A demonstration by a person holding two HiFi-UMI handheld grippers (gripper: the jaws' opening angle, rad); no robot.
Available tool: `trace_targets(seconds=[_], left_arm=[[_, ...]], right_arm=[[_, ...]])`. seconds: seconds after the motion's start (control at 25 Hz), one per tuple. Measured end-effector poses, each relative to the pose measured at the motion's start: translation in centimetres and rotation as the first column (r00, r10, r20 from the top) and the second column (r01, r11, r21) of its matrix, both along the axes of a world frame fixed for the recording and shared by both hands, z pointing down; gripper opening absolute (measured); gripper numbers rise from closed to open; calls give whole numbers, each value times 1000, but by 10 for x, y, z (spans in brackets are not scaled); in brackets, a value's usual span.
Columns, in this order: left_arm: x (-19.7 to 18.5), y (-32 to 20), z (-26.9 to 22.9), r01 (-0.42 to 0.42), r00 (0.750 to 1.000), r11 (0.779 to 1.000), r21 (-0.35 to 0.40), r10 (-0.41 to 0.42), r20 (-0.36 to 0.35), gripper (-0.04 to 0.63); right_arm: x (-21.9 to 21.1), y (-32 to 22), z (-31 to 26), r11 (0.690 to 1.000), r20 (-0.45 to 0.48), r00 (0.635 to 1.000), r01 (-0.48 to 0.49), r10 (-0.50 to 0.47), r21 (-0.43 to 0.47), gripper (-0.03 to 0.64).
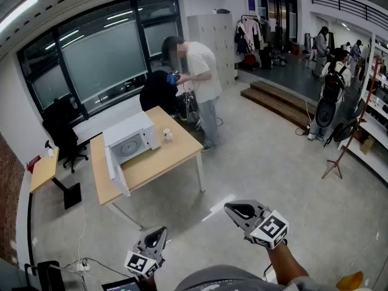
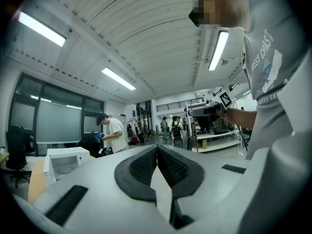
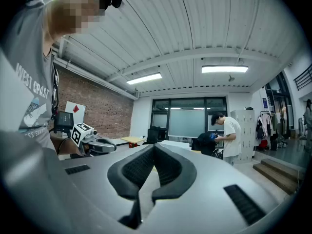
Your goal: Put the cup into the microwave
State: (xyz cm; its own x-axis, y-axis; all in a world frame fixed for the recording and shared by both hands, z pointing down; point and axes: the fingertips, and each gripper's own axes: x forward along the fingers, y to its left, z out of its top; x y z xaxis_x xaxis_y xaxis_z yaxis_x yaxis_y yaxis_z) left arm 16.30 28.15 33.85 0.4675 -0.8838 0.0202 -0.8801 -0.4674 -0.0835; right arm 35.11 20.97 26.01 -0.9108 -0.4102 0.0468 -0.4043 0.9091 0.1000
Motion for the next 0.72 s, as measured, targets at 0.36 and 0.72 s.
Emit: trace_targets(seconds=[0.36, 0.72], left_arm=[[11, 18, 0, -24, 1000, 1000, -1, 24, 1, 21], [15, 28, 2, -50, 999, 999, 3, 50, -3, 21]], right_arm=[[15, 21, 5, 1000, -14, 1000, -21, 21, 0, 17], [18, 34, 5, 999, -19, 999, -48, 49, 3, 17]])
